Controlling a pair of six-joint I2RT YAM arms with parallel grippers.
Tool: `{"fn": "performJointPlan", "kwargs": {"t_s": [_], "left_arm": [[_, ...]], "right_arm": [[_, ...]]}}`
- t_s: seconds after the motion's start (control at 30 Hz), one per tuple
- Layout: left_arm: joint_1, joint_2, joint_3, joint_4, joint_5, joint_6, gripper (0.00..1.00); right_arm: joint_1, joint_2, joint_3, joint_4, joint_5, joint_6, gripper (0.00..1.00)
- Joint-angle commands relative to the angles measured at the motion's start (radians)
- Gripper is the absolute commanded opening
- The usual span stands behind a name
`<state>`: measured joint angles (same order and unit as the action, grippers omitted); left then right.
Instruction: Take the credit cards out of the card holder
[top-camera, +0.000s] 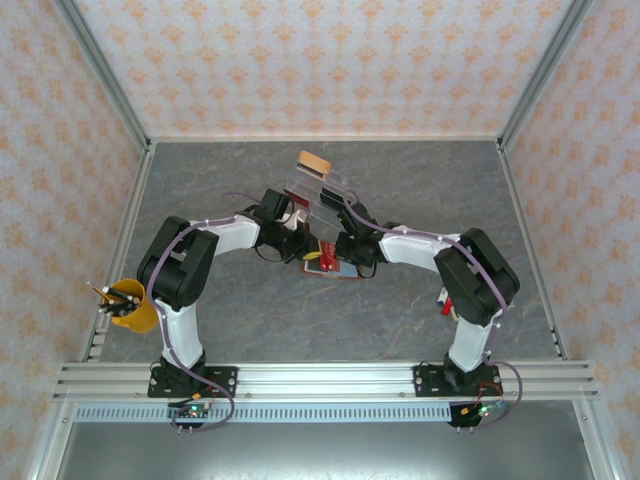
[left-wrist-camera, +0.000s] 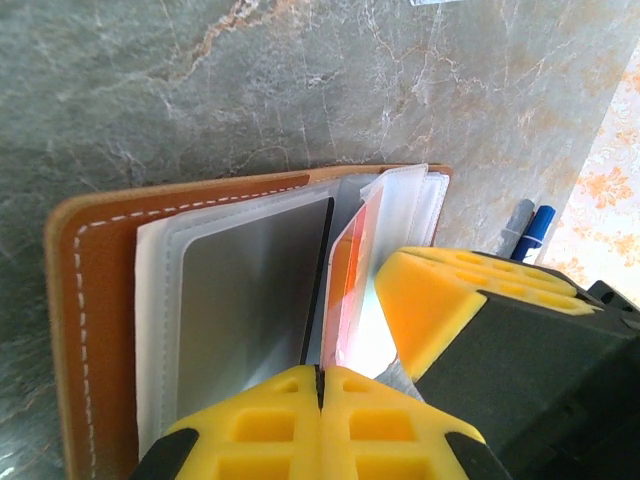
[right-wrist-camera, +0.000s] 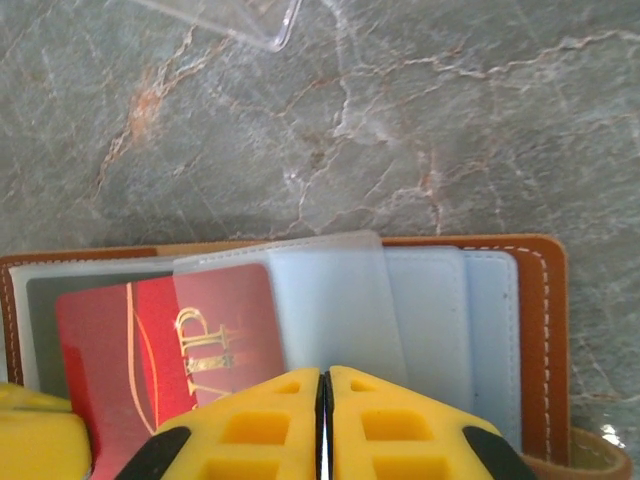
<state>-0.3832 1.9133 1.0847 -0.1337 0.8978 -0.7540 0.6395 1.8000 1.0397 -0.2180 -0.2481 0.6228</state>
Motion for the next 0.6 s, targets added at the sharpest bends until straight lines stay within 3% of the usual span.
{"fn": "performJointPlan", "kwargs": {"t_s": [0.0, 0.2, 0.57], "left_arm": [[0.007, 0.019, 0.013, -0.021, 0.001, 0.016, 0.0], [0.007, 0.023, 0.018, -0.027, -0.001, 0.016, 0.0], [0.007, 0.027, 0.014, 0.002, 0.023, 0.0, 0.04]], "right_arm": [[0.002, -0.049, 0.012, -0.022, -0.031, -0.056, 0.11], [0.002, -0.04, 0.015, -0.002, -0.088, -0.064, 0.11], [0.002, 0.051, 0.054, -0.083, -0.04, -0.046, 0.17]]}}
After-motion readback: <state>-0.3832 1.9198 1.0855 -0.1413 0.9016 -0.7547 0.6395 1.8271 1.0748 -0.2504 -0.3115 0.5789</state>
